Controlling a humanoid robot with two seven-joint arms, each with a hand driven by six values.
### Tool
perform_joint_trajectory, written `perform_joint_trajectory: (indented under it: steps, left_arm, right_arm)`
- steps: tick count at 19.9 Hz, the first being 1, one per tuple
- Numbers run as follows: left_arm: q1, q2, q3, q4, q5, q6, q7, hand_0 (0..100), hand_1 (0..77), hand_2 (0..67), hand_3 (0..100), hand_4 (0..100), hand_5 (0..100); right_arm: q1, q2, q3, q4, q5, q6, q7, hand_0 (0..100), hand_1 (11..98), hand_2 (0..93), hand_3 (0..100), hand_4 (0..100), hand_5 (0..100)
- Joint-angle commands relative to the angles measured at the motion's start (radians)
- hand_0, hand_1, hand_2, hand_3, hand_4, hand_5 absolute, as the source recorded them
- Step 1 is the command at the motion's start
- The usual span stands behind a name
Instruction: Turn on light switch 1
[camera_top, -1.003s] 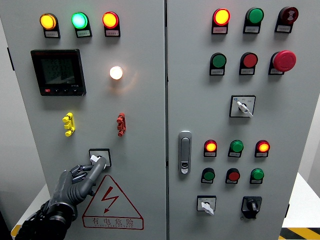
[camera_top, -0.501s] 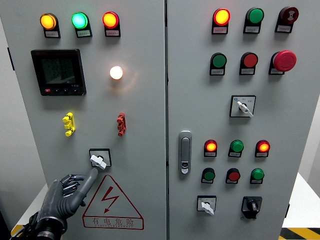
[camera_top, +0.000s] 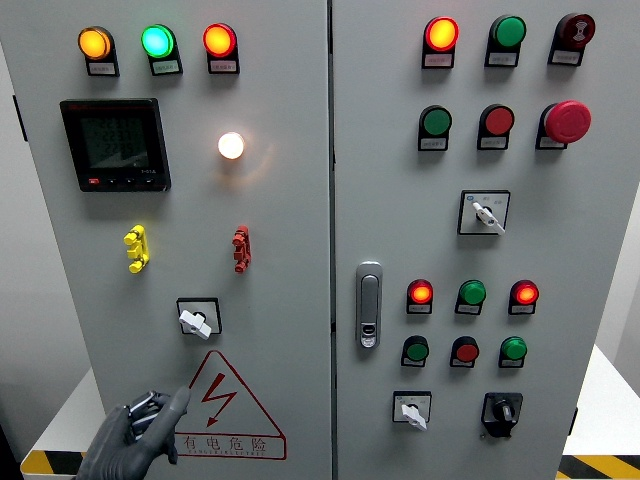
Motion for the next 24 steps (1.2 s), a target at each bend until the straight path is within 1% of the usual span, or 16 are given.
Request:
perform_joint_trajectory:
  steps: [1,2,3,6,8,10,12,13,14,15,16,18,20,22,23,24]
  left_arm:
    - [0.104,0.032,-0.001,0.018,-0.054,-0.120,-0.063,0,48.6,62.5,100,100,84]
    - [0.156,0.041,-0.001,0.031,-0.054,-0.152,-0.086,0,47.6,59.7,100,100,78]
    - [0.191,0.041,-0.001,0.043,-0.056,-0.165,-0.100,0,46.0,56.6,96,100,70]
    - [0.279,0.043,0.000,0.119,-0.065,-0.166,-0.119,0,43.5,51.1,90,95,70]
    - [0.349,0.058,0.022,0.178,-0.083,-0.168,-0.152,0,42.0,48.8,86,91,69]
    - [0.392,0.096,0.071,0.254,-0.119,-0.166,-0.195,0,38.0,44.8,80,85,69]
    - [0.431,0.144,0.141,0.323,-0.152,-0.166,-0.257,0,30.0,33.5,66,72,65]
    - [0.446,0.167,0.180,0.351,-0.163,-0.166,-0.280,0,28.1,30.8,61,69,64]
    - [0.457,0.193,0.229,0.394,-0.181,-0.166,-0.300,0,24.0,26.8,50,61,62]
    - [0.460,0.212,0.268,0.438,-0.203,-0.166,-0.313,0,21.2,25.9,43,55,61]
    - [0.457,0.224,0.313,0.504,-0.244,-0.166,-0.332,0,19.2,25.4,40,53,60]
    - [0.440,0.233,0.396,0.633,-0.333,-0.163,-0.367,0,15.5,24.4,36,50,59]
    - [0.394,0.245,0.499,0.791,-0.424,-0.165,-0.380,0,12.3,22.9,34,49,58]
    - [0.351,0.244,0.603,0.963,-0.493,-0.171,-0.436,0,11.7,22.4,33,48,57]
    - [0.322,0.241,0.664,1.061,-0.531,-0.194,-0.461,0,11.5,22.1,33,48,57]
    - [0.298,0.238,0.718,1.144,-0.566,-0.243,-0.467,0,11.4,22.0,33,48,58]
  right_arm:
    - [0.000,0.0000,0.000,0.000,0.000,0.000,0.000,0,22.6,0.0,11,23,15]
    - [0.000,0.0000,0.000,0.000,0.000,0.000,0.001,0,22.6,0.0,11,23,15]
    - [0.000,0.0000,0.000,0.000,0.000,0.000,0.000,0,22.6,0.0,11,23,15]
    - [0.000,0.0000,0.000,0.000,0.000,0.000,0.000,0,22.6,0.0,11,23,15]
    - [0.001,0.0000,0.000,0.000,0.000,0.000,0.000,0,22.6,0.0,11,23,15]
    - [0.000,0.0000,0.000,0.000,0.000,0.000,0.001,0,22.5,0.0,11,23,15]
    - [0.000,0.0000,0.000,0.000,0.000,0.000,0.000,0,22.5,0.0,11,23,15]
    - [0.000,0.0000,0.000,0.000,0.000,0.000,0.000,0,22.5,0.0,11,23,15]
    - [0.001,0.0000,0.000,0.000,0.000,0.000,0.000,0,22.5,0.0,11,23,15]
    - [0.000,0.0000,0.000,0.000,0.000,0.000,0.001,0,22.5,0.0,11,23,15]
    - [0.001,0.0000,0.000,0.000,0.000,0.000,0.000,0,22.5,0.0,11,23,15]
    - [0.000,0.0000,0.000,0.000,0.000,0.000,0.000,0,22.5,0.0,11,23,15]
    - [0.001,0.0000,0.000,0.000,0.000,0.000,0.000,0,22.5,0.0,11,23,15]
    - [0.000,0.0000,0.000,0.000,0.000,0.000,0.000,0,22.5,0.0,11,23,15]
    - [0.000,0.0000,0.000,0.000,0.000,0.000,0.001,0,22.5,0.0,11,23,15]
    - [0.000,0.0000,0.000,0.000,0.000,0.000,0.001,0,22.6,0.0,11,23,15]
